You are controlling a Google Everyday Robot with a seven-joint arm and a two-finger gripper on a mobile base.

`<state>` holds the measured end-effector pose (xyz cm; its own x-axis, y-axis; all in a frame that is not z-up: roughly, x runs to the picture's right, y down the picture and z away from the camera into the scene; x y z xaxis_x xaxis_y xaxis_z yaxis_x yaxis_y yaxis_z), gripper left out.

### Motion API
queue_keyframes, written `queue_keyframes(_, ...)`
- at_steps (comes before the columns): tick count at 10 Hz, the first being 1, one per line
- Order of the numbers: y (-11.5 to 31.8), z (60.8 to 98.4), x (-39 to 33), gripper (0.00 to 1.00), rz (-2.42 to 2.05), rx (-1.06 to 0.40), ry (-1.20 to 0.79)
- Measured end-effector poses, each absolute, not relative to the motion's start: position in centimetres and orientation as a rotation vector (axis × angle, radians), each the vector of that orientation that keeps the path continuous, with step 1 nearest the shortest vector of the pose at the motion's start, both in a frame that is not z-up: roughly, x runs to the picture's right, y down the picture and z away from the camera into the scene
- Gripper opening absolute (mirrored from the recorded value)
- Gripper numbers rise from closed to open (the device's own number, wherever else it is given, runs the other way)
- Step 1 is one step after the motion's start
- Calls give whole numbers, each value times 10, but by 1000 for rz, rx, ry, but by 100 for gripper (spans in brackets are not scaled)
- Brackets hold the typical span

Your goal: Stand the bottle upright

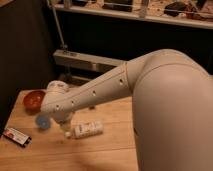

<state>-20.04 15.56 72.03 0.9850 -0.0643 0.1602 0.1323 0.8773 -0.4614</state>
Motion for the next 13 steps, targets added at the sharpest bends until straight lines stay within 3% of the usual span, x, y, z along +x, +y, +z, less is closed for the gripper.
queue_keyframes(13,203,757,-193,65,-139,-576,-158)
